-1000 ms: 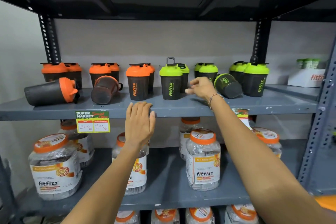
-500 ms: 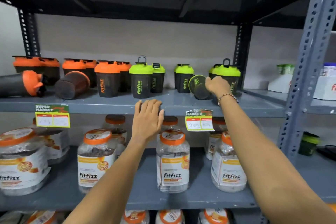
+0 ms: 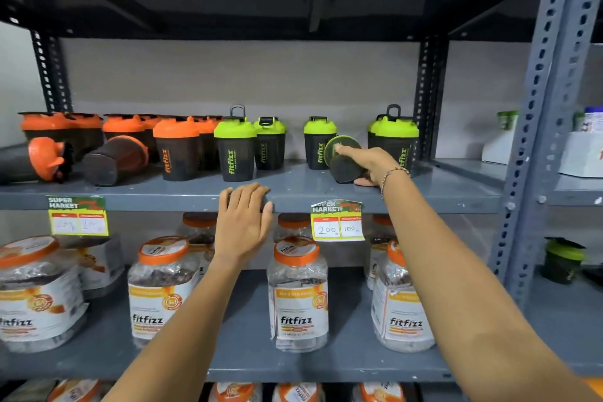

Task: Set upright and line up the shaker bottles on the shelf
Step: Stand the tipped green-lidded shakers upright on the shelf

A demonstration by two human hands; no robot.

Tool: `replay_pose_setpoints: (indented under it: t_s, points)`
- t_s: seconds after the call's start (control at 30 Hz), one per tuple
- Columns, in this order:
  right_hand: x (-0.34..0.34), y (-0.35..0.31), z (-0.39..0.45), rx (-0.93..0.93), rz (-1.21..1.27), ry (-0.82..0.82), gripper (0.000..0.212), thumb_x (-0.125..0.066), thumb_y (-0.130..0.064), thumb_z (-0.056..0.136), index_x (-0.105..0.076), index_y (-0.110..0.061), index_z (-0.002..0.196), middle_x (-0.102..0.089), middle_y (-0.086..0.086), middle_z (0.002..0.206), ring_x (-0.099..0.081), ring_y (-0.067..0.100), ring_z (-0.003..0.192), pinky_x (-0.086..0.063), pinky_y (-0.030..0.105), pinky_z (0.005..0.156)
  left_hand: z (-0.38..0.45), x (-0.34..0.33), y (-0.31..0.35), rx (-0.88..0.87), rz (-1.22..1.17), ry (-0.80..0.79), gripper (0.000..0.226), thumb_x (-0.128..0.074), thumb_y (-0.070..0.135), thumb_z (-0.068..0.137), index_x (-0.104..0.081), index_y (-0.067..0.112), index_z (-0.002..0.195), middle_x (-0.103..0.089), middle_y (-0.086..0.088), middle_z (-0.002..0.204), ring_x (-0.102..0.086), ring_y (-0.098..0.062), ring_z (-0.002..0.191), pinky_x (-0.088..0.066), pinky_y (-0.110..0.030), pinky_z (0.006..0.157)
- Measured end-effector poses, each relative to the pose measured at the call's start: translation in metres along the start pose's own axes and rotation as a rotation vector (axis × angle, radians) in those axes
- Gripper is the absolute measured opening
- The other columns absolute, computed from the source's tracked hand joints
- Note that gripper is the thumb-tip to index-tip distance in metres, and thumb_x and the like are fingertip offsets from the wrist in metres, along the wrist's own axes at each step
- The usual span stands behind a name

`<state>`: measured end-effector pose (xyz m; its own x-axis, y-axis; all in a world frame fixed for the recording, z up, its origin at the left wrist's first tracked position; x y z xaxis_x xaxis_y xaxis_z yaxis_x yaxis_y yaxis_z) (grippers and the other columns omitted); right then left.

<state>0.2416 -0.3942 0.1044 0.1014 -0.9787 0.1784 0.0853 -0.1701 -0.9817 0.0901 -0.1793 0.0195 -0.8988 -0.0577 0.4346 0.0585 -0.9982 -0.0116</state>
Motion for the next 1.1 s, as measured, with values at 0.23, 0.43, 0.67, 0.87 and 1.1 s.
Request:
replay_pose_setpoints:
  t_s: [0.23,0.43,0.67,0.87,1.1]
  points:
    - [0.003,0.008,-0.013,-0.145,0.516,-0.282,0.038,-0.076,-0.034,0.079,-0.057,-0.013,0.103,-0.066,0.019,0.109,-0.064,0.031,0.096,-0.061,0.04,0.057,0.0,0.0,0.003,0.022,-0.012,-0.001,0.04,-0.033,0.035,0.095,-0.06,0.012,0.115,-0.061,-0.004,0.115,-0.053,-0.021,0.106,-0.029,-0.039,0.101]
    - [-0.018,0.01,-0.022,-0.095,0.657,-0.505,0.042,-0.067,-0.019,0.087,-0.052,-0.002,0.123,-0.059,0.022,0.124,-0.055,0.035,0.119,-0.055,0.049,0.088,0.0,-0.001,0.001,0.027,-0.003,-0.015,0.039,-0.034,0.035,0.095,-0.059,0.013,0.115,-0.06,-0.003,0.116,-0.052,-0.02,0.106,-0.028,-0.037,0.101]
    - [-0.037,0.009,-0.013,0.012,0.561,-0.471,0.044,-0.061,0.001,0.089,-0.048,0.007,0.13,-0.06,0.018,0.122,-0.055,0.03,0.123,-0.046,0.042,0.104,0.0,-0.004,-0.001,0.017,-0.002,-0.018,0.038,-0.033,0.035,0.096,-0.057,0.014,0.116,-0.059,-0.003,0.117,-0.05,-0.019,0.107,-0.027,-0.037,0.101]
    - [-0.047,0.005,0.012,0.194,-0.079,-0.179,0.054,-0.078,-0.009,0.076,-0.054,0.0,0.124,-0.064,0.015,0.123,-0.057,0.029,0.116,-0.047,0.04,0.1,0.0,-0.005,-0.003,-0.005,0.021,-0.034,0.039,-0.032,0.036,0.097,-0.056,0.013,0.118,-0.059,-0.005,0.119,-0.048,-0.018,0.108,-0.027,-0.036,0.101]
    - [-0.06,0.002,0.017,0.22,-0.322,-0.128,0.046,-0.081,-0.014,0.072,-0.053,-0.008,0.107,-0.062,0.011,0.103,-0.054,0.016,0.071,-0.038,0.023,0.05,0.001,-0.005,-0.006,-0.02,0.036,-0.01,0.043,-0.034,0.038,0.095,-0.057,0.007,0.116,-0.06,-0.01,0.115,-0.049,-0.022,0.105,-0.029,-0.035,0.098]
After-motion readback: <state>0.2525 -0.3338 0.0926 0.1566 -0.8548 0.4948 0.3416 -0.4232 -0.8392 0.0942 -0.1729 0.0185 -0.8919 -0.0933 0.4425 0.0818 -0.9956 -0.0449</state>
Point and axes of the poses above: each hand's wrist, its own z-axis towards the middle knuckle, its own x-axis out of the back of the hand, y = z × x, the point moved 5 cm from there along z, towards the middle knuckle
